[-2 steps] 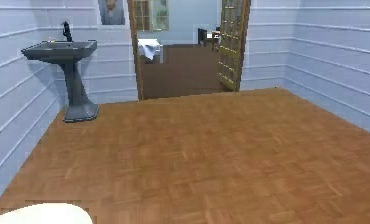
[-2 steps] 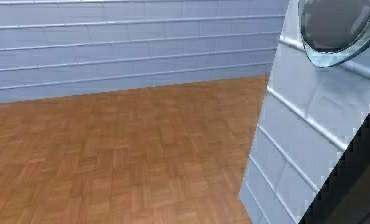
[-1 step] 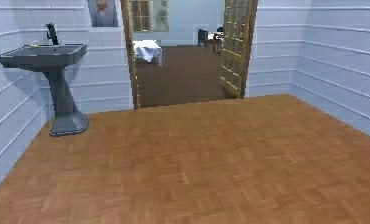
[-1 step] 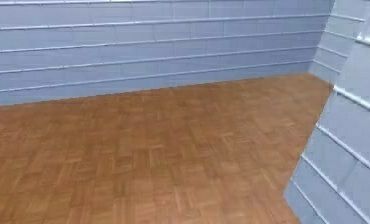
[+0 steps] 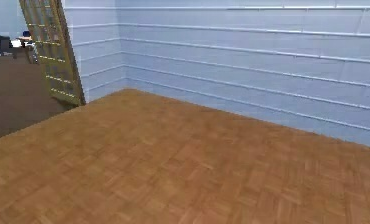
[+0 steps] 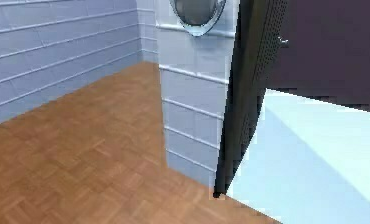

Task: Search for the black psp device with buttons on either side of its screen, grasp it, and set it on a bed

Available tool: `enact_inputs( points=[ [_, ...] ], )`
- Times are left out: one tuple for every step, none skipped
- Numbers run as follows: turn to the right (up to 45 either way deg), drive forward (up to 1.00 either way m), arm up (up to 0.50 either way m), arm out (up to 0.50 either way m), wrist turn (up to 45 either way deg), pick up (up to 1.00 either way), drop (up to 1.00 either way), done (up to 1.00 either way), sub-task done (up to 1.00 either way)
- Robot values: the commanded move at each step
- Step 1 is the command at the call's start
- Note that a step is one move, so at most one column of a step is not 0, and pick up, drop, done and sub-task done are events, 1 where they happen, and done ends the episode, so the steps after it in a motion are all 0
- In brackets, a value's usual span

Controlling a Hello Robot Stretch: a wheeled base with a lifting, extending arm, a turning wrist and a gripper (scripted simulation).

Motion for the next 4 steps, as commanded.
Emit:
enact_inputs(
  points=[
    [45.0,0.0,0.0,0.0,0.0,0.0,0.0,0.0,0.0],
    [45.0,0.0,0.0,0.0,0.0,0.0,0.0,0.0,0.0],
    [0.0,0.25,0.0,0.0,0.0,0.0,0.0,0.0,0.0],
    [-45.0,0.0,0.0,0.0,0.0,0.0,0.0,0.0,0.0]
  ],
)
